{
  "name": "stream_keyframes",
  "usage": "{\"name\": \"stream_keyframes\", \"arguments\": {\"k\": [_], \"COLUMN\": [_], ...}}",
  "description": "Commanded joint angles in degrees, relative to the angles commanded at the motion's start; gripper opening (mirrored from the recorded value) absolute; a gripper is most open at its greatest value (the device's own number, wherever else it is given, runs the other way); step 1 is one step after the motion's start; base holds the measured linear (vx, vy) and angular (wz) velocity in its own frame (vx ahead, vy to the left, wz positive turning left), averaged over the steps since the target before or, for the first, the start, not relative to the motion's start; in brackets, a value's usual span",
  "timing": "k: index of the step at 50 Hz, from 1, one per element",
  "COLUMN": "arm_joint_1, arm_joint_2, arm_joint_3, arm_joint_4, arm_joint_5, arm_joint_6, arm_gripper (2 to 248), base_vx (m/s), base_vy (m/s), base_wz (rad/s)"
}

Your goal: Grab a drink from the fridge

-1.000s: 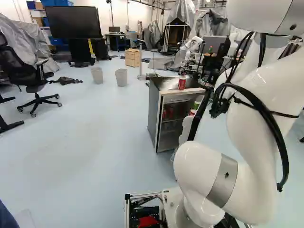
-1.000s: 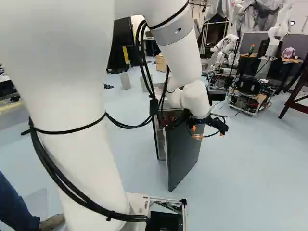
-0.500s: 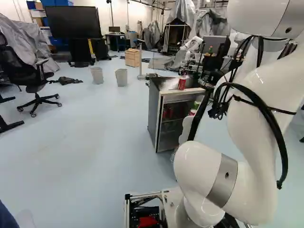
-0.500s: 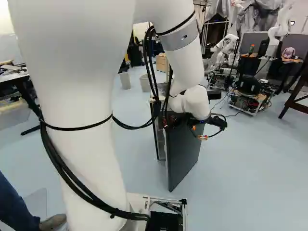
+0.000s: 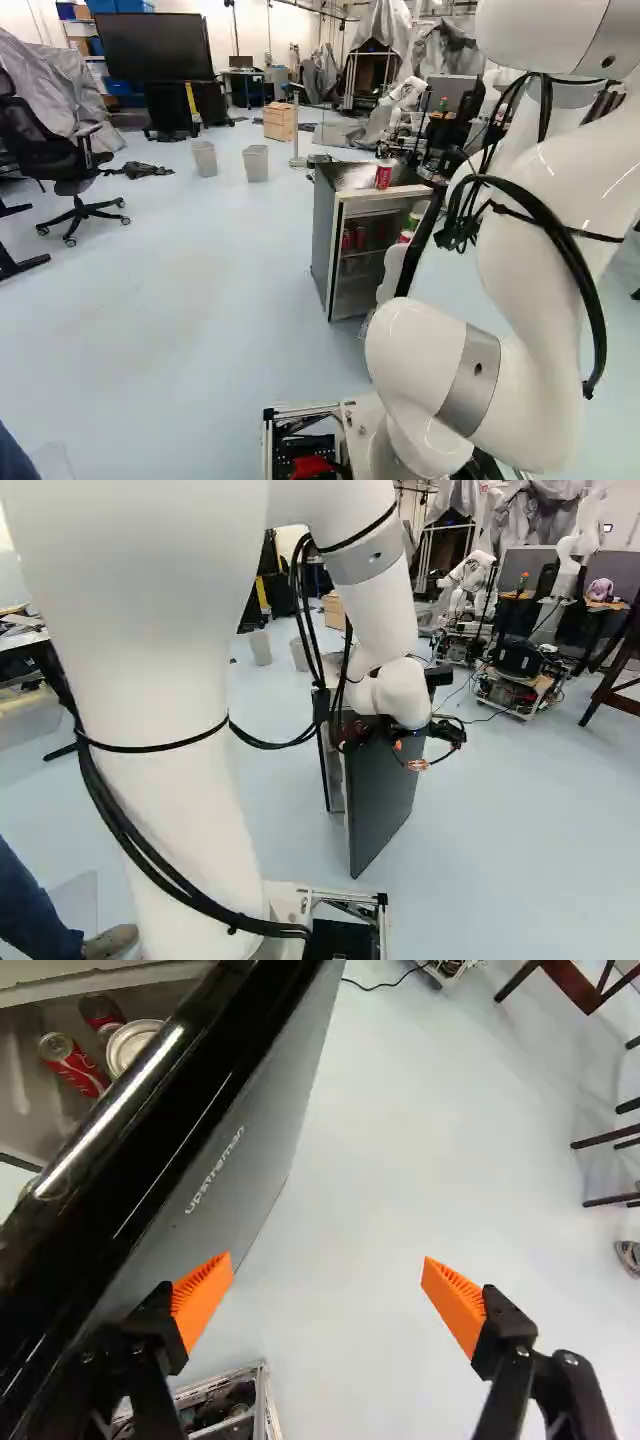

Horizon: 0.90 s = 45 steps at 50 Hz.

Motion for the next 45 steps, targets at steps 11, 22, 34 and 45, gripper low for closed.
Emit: {"name": "stream_keyframes", "arguments": {"k": [11, 22, 34, 45], "arm_joint_1": [0.73, 1.51, 2.62, 3.75], "arm_joint_2": [0.76, 1.47, 1.87, 1.75], "arm_joint_3": [0.90, 1.75, 2.23, 2.08], "arm_joint_4": [0.00, 0.00, 0.00, 0.00], "arm_joint_5": [0.00, 0.00, 0.00, 0.00], "arm_joint_6": [0.00, 0.00, 0.00, 0.00], "arm_gripper": [247, 247, 247, 247], "base_vx": [0.000, 0.000, 0.000, 0.000], "base_vy": [0.000, 0.000, 0.000, 0.000], "base_wz": [0.000, 0.000, 0.000, 0.000]}}
